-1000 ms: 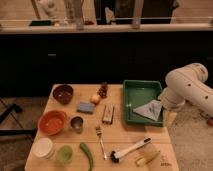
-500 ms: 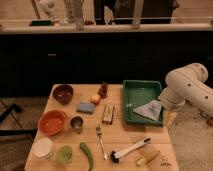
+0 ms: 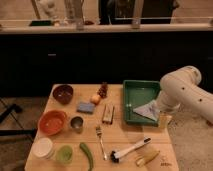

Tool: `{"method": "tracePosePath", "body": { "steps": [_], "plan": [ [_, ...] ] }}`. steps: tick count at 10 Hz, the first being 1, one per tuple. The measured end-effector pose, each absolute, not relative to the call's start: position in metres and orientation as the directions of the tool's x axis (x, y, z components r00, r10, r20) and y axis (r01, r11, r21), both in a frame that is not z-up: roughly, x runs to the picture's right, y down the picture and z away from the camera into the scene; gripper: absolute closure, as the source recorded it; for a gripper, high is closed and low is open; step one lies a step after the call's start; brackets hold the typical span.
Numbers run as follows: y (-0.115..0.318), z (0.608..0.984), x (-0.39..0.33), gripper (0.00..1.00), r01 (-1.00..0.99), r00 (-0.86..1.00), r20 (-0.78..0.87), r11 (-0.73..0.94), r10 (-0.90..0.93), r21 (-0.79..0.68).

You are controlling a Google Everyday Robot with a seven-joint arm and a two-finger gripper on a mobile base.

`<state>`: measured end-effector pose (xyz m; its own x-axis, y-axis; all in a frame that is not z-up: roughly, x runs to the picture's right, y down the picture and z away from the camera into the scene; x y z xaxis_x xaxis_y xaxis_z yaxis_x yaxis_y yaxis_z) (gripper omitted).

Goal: Place pepper in plastic cup

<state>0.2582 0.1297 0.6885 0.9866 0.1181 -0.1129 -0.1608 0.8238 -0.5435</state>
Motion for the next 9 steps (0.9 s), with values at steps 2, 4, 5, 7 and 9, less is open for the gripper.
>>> {"method": "tracePosePath", "body": {
  "steps": [2,4,5,7,9],
  "plan": [
    [0.155,0.686,0.221,0.2,-0.213,0.977,-0.115,0.806,0.18,-0.553],
    [0.179,0.678,0.189,0.2,-0.24,0.969,-0.091,0.783,0.231,-0.574],
    [0.185,0.675,0.181,0.2,-0.243,0.966,-0.078,0.776,0.245,-0.582],
    [0.185,0.676,0.181,0.2,-0.241,0.967,-0.078,0.778,0.241,-0.58],
    [0.184,0.676,0.18,0.2,-0.239,0.968,-0.076,0.778,0.241,-0.58]
  ]
}}
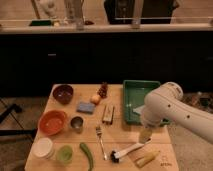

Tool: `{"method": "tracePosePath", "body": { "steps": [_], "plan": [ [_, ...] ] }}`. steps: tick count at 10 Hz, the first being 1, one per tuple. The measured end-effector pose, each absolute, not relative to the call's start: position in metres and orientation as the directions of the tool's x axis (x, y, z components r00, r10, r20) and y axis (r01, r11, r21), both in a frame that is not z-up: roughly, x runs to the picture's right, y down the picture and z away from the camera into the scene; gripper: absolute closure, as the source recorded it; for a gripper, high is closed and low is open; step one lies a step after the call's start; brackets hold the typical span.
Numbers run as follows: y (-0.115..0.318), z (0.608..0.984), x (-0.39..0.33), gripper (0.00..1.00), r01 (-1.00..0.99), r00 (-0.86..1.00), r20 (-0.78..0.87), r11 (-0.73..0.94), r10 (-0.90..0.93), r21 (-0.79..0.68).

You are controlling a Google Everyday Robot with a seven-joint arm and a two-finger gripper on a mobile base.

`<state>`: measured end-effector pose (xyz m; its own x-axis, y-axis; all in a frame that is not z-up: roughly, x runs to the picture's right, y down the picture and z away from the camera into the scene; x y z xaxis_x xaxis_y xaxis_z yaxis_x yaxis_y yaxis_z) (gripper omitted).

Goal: Place pepper in plastic cup

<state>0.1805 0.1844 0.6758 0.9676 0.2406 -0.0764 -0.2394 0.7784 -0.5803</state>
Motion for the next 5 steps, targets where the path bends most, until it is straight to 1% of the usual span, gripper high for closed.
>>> {"method": "tracePosePath", "body": {
  "steps": [2,5],
  "plan": [
    [0.184,0.676,0.18,0.2,-0.24,0.967,-0.076,0.779,0.242,-0.58],
    [0.202,0.674,0.16,0.2,-0.219,0.971,-0.048,0.786,0.235,-0.577]
  ]
}}
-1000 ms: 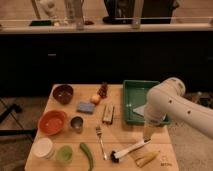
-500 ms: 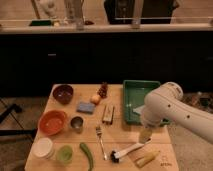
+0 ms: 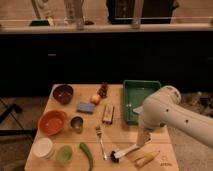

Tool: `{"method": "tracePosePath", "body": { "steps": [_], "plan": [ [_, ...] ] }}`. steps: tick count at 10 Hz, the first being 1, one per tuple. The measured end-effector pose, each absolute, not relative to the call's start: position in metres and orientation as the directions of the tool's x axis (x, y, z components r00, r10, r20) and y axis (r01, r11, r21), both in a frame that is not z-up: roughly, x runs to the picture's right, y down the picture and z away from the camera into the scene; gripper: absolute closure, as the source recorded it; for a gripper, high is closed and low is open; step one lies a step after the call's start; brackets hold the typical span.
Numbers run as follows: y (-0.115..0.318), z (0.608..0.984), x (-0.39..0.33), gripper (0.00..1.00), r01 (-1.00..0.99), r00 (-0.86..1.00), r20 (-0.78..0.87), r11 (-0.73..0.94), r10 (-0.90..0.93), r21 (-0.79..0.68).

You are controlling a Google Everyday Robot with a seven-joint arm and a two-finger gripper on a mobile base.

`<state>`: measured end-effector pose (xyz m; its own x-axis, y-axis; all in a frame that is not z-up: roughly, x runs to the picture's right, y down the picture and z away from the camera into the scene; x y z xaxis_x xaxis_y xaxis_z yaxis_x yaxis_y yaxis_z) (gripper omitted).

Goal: Place pepper in plastic cup

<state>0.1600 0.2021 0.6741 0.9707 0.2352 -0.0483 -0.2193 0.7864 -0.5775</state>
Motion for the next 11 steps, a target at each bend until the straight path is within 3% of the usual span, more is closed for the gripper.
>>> {"method": "tracePosePath", "body": {
  "steps": [7,11],
  "plan": [
    [0.277,0.666,0.01,0.2,-0.166,0.971,0.037,0.772,0.238,-0.614],
    [0.289,0.666,-0.003,0.2,-0.162,0.97,0.043,0.762,0.241,-0.627]
  ]
}}
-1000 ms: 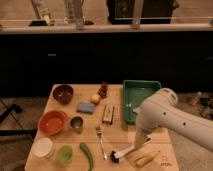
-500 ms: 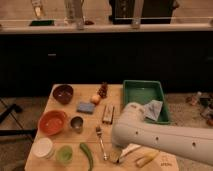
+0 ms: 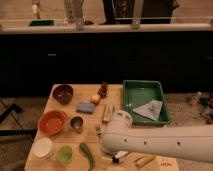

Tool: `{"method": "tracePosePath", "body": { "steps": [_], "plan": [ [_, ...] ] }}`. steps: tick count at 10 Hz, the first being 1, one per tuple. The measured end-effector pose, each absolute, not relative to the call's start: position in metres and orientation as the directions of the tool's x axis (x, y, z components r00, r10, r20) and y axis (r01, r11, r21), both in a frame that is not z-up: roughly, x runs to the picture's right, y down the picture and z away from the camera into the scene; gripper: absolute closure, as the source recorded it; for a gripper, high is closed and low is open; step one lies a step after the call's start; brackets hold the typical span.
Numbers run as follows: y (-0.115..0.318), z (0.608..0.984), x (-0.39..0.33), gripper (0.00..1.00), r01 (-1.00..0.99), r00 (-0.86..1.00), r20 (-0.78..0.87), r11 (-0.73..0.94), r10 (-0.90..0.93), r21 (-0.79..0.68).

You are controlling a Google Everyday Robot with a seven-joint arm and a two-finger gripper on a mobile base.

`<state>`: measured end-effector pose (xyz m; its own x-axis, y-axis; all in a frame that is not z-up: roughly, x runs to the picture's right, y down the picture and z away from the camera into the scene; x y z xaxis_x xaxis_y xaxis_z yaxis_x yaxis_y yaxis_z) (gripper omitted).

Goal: Place pepper in plastic cup

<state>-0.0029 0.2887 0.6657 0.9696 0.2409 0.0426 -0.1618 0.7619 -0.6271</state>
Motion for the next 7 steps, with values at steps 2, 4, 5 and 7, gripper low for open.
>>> {"method": "tracePosePath", "body": {
  "steps": [2,4,5,7],
  "plan": [
    [0.289,0.666,-0.003,0.2,-0.167,0.968,0.042,0.761,0.247,-0.627],
    [0.298,0.675,-0.006,0.2,-0.209,0.958,0.022,0.748,0.287,-0.63],
    [0.305,0.683,-0.012,0.2,-0.22,0.955,0.016,0.741,0.298,-0.634],
    [0.319,0.698,-0.035,0.2,-0.234,0.951,0.004,0.726,0.309,-0.647]
  ]
}}
